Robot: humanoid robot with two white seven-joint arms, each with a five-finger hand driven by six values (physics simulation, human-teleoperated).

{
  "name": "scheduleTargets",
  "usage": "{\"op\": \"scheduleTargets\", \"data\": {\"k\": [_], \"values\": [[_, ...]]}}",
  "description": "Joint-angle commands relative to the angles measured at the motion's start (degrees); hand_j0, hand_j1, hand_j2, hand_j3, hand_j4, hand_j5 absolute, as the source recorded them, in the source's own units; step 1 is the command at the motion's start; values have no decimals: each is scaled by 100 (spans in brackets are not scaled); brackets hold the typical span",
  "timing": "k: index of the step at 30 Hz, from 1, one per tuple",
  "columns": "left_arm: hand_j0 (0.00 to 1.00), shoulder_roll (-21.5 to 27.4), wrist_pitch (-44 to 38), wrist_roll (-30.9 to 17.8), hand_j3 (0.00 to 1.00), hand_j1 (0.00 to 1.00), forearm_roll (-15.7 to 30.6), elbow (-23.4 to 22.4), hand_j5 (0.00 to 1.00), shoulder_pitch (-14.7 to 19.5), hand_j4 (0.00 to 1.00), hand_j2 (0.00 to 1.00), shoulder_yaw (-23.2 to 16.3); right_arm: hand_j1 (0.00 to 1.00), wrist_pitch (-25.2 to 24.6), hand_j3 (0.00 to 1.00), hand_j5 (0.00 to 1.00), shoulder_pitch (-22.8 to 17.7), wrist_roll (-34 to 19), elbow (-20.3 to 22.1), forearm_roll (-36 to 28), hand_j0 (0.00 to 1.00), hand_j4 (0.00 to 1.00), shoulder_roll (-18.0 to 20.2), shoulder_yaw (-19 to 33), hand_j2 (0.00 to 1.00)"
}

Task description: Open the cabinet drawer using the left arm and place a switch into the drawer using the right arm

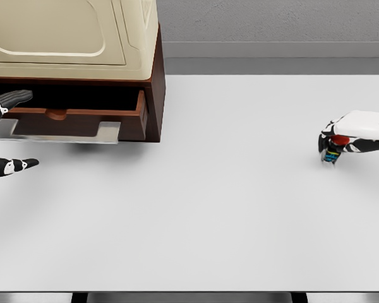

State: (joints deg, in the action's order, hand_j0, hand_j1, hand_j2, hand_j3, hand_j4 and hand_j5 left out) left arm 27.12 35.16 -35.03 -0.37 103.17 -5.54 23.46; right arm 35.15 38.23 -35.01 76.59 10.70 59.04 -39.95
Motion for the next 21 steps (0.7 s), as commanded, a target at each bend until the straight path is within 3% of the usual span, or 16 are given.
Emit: {"op": "scheduleTargets", "data": {"k": [1, 21], "values": [[100, 3, -16, 3, 100, 100, 46, 1, 100, 0, 100, 100, 0, 51, -15, 51, 51, 17, 1, 101, -33, 51, 51, 11, 5, 51], [100, 3, -16, 3, 100, 100, 46, 1, 100, 0, 100, 100, 0, 51, -15, 51, 51, 369, 1, 717, -15, 51, 51, -94, 5, 51]]}}
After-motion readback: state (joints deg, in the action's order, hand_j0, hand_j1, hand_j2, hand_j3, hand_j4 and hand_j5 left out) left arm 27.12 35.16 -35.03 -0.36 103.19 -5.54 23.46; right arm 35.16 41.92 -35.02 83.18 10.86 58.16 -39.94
